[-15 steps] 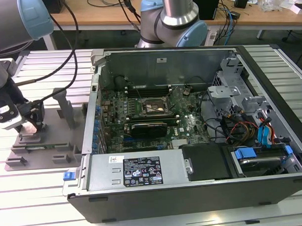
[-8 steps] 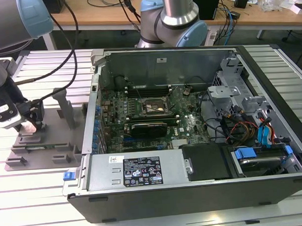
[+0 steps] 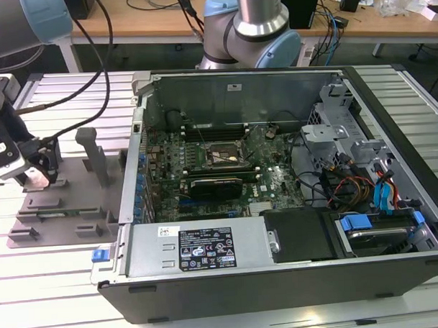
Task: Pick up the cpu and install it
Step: 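Pick up the cpu and move it towards the insertion slot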
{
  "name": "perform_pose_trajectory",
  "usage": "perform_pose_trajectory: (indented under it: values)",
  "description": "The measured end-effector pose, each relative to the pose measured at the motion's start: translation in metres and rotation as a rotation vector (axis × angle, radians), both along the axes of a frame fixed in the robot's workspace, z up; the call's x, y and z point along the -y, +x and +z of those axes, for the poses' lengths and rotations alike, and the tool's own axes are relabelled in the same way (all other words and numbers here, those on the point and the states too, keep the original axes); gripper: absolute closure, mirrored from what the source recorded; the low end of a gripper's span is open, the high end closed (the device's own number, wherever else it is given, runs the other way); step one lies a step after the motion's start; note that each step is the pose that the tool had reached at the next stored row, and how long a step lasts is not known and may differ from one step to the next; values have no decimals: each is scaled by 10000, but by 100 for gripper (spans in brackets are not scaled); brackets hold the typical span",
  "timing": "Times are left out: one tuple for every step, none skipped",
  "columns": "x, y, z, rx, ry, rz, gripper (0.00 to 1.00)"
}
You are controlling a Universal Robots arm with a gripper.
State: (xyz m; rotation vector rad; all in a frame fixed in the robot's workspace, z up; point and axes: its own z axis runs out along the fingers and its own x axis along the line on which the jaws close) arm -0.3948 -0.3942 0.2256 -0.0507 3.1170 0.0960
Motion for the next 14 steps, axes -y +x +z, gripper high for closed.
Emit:
perform_pose_trajectory:
  values:
    - [0, 0, 18, 1, 1, 0, 45]
    - [0, 0, 32, 0, 0, 0, 45]
    - [0, 0, 41, 0, 1, 0, 45]
    - [0, 0, 50, 1, 0, 0, 45]
    - [-1, 0, 76, 0, 1, 0, 45]
    - [-1, 0, 102, 1, 0, 0, 45]
    - [-1, 0, 125, 0, 0, -1, 45]
    - [-1, 0, 158, 1, 0, -1, 45]
    - [-1, 0, 181, 1, 1, 0, 45]
    - [-1, 0, 193, 1, 1, 0, 45]
    - [-1, 0, 205, 0, 0, 0, 45]
    - [-1, 0, 224, 1, 1, 0, 45]
    - [-1, 0, 255, 0, 0, 0, 45]
    - [-1, 0, 275, 0, 0, 0, 45]
